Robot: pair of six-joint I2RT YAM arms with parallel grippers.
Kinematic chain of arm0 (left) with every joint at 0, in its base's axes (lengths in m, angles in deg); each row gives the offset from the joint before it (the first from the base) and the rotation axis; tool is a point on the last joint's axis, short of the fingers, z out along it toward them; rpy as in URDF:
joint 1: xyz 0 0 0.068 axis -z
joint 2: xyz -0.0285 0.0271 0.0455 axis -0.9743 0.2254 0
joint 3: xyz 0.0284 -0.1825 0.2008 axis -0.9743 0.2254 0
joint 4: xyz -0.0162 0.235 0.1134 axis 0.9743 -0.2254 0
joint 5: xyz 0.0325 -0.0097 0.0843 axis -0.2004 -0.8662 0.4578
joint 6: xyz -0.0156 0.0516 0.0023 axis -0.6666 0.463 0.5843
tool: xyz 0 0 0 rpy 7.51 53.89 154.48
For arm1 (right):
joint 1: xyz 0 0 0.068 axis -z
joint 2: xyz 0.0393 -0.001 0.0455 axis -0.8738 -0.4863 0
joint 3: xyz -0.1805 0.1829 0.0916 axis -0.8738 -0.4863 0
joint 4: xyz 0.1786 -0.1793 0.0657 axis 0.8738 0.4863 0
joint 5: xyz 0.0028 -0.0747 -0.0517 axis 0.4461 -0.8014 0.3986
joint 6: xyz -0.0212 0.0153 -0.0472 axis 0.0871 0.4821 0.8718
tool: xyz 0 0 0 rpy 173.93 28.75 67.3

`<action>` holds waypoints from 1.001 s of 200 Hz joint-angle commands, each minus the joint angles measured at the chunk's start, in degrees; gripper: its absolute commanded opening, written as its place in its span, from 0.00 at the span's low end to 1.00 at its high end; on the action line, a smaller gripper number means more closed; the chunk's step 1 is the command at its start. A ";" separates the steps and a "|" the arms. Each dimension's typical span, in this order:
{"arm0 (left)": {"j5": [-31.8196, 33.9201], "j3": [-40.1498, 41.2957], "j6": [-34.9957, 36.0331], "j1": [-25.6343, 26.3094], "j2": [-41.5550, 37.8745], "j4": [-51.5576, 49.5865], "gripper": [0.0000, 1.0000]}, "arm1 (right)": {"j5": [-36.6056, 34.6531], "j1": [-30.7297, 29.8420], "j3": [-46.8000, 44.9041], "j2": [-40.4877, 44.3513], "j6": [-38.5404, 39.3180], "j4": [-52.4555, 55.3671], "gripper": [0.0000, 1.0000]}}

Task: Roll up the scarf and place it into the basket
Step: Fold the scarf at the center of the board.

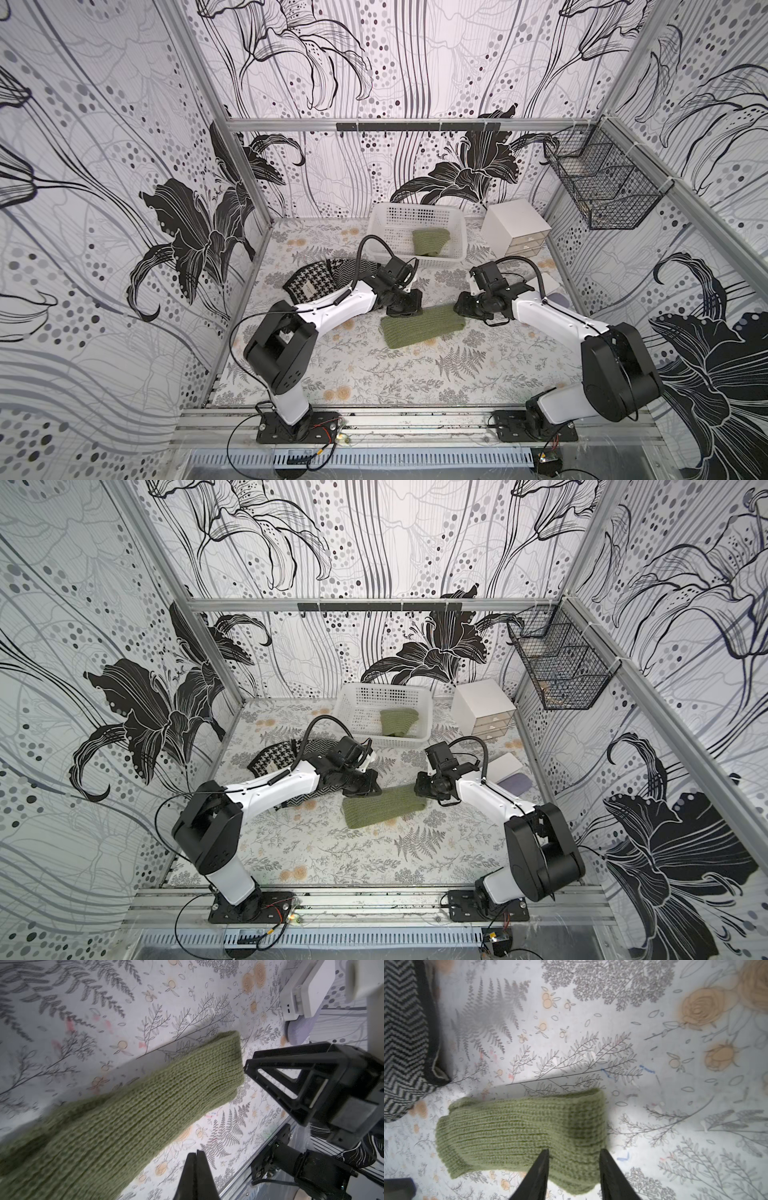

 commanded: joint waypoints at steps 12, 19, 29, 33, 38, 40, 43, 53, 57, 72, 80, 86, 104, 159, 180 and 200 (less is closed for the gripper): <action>-1.63 -3.34 1.38 2.45 4.98 5.79 0.00 | 1.83 1.03 -1.40 -2.35 2.45 0.62 0.45; -1.72 -3.87 1.47 2.89 6.09 6.61 0.00 | 2.56 1.15 -1.61 -3.11 2.48 -0.04 0.45; -1.58 -4.40 1.40 3.29 7.73 7.63 0.00 | 3.38 1.23 -1.87 -4.28 2.50 -1.03 0.44; -1.47 -4.58 1.40 3.47 8.24 8.11 0.00 | 3.66 1.23 -1.95 -4.80 2.48 -1.38 0.43; -1.34 -4.87 1.34 3.66 8.92 8.50 0.00 | 3.68 1.23 -2.06 -5.38 2.35 -1.70 0.41; -1.17 -5.01 1.35 3.68 9.17 8.69 0.00 | 3.75 1.23 -2.09 -5.52 2.24 -1.89 0.40; -0.99 -5.16 1.39 3.85 9.50 8.91 0.00 | 3.79 1.23 -2.29 -5.76 2.11 -2.12 0.38; -0.56 -5.73 1.41 4.27 10.56 9.62 0.00 | 4.20 1.32 -2.75 -6.50 1.81 -2.91 0.26; -0.53 -5.98 1.27 4.34 11.14 9.82 0.00 | 4.29 1.32 -3.06 -6.64 1.70 -3.16 0.19; 0.33 -6.60 1.15 4.98 12.55 10.63 0.00 | 4.54 1.40 -4.14 -6.42 1.32 -3.93 0.02; 0.34 -7.07 1.11 5.30 13.31 10.87 0.00 | 4.38 1.41 -4.86 -5.91 0.99 -4.07 0.00; 0.42 -7.26 0.92 5.53 13.87 11.22 0.00 | 4.37 1.41 -5.31 -5.37 0.92 -4.17 0.00; 0.49 -7.71 0.52 6.04 14.77 12.12 0.00 | 4.31 1.41 -6.78 -3.38 0.52 -4.20 0.00; 1.14 -8.10 -0.36 6.72 17.41 13.28 0.00 | 1.94 1.49 -8.13 3.34 0.45 1.16 0.00; 0.94 -8.88 -0.29 6.66 18.99 13.88 0.00 | 2.65 1.49 -7.99 6.13 0.21 2.87 0.00; 0.29 -9.54 -0.62 6.64 20.42 14.47 0.00 | 4.63 1.50 -7.49 7.42 -0.30 3.26 0.00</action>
